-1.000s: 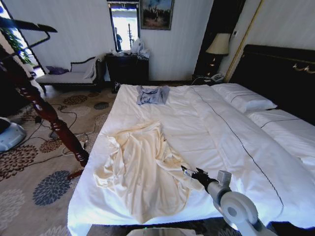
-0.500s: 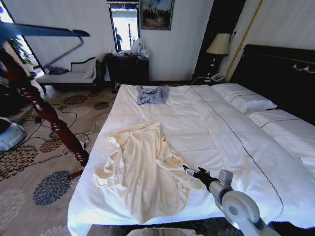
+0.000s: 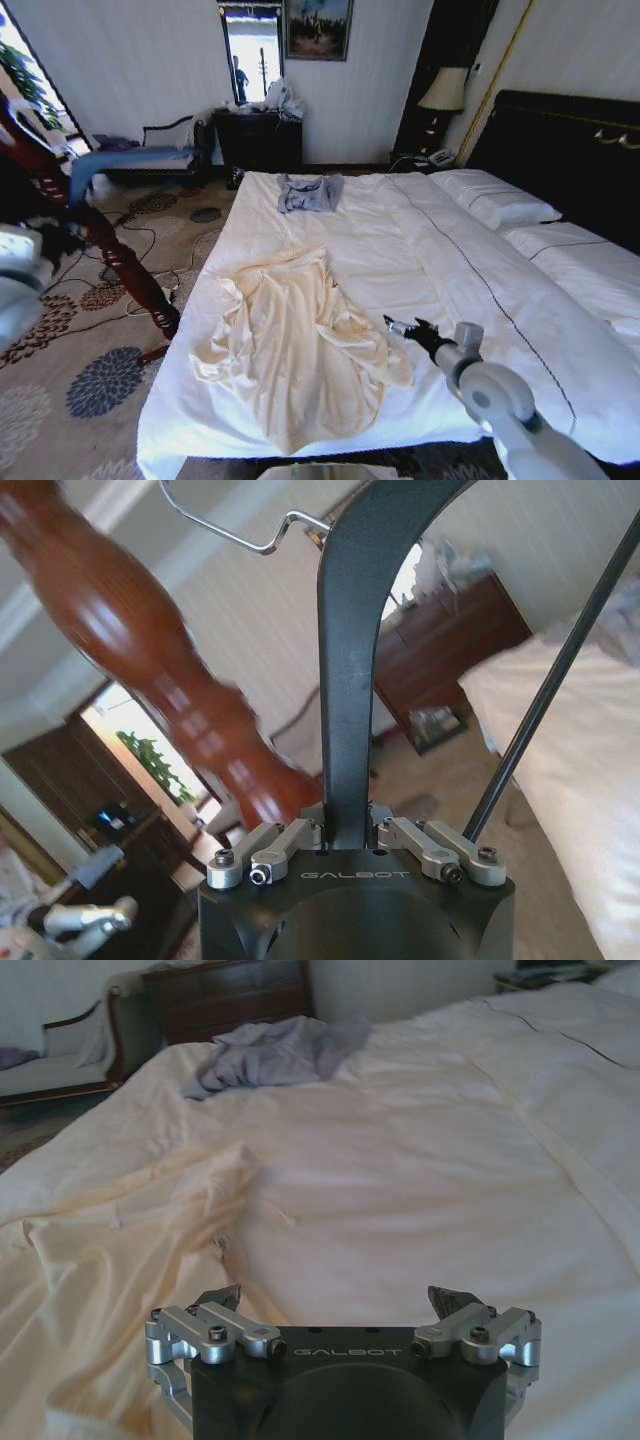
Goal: Pick up the clothes from the bed and hang them on the clothes hanger.
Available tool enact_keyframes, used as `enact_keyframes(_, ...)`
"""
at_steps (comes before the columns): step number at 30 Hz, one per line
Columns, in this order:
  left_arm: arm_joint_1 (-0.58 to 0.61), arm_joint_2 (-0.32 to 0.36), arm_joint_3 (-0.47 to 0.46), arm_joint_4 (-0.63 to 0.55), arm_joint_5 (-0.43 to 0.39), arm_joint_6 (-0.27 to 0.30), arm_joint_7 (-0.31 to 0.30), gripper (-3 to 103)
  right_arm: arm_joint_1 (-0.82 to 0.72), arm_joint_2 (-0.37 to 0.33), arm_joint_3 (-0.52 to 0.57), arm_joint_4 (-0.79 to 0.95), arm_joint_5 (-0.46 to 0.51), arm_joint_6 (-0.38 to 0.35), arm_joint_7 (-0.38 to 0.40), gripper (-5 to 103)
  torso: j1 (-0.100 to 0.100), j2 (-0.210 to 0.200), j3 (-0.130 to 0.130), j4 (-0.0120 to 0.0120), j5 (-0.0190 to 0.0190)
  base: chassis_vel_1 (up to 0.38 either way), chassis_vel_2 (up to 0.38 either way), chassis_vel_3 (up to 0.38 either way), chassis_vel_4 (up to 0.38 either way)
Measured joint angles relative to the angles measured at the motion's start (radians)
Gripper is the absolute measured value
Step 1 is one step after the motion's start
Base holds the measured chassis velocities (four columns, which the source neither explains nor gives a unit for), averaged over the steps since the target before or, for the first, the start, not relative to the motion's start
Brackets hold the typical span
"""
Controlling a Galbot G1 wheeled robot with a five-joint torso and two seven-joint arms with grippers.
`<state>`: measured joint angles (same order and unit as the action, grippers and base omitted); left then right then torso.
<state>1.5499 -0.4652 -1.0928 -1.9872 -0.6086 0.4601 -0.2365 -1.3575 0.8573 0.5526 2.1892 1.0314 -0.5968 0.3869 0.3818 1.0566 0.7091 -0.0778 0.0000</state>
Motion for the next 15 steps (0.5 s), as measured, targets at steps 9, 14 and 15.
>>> enact_keyframes(9,0.013,-0.1,0.125,0.067,0.124,-0.105,0.07,19,0.449,-0.019,-0.355,-0.258,-0.043,0.0,-0.029,100,0.0,0.0,0.0,0.0001,0.0002,0.0,0.0,0.0,0.0)
enact_keyframes(14,-0.011,-0.135,0.183,0.112,0.149,-0.138,0.095,19,0.67,0.043,-0.551,-0.387,-0.115,0.022,-0.048,100,0.0,0.0,0.0,0.0004,-0.0004,0.0,0.0,0.0,0.0)
enact_keyframes(15,-0.011,-0.135,0.183,0.112,0.149,-0.138,0.095,19,0.67,0.043,-0.551,-0.387,-0.115,0.022,-0.048,100,0.0,0.0,0.0,0.0004,-0.0004,0.0,0.0,0.0,0.0)
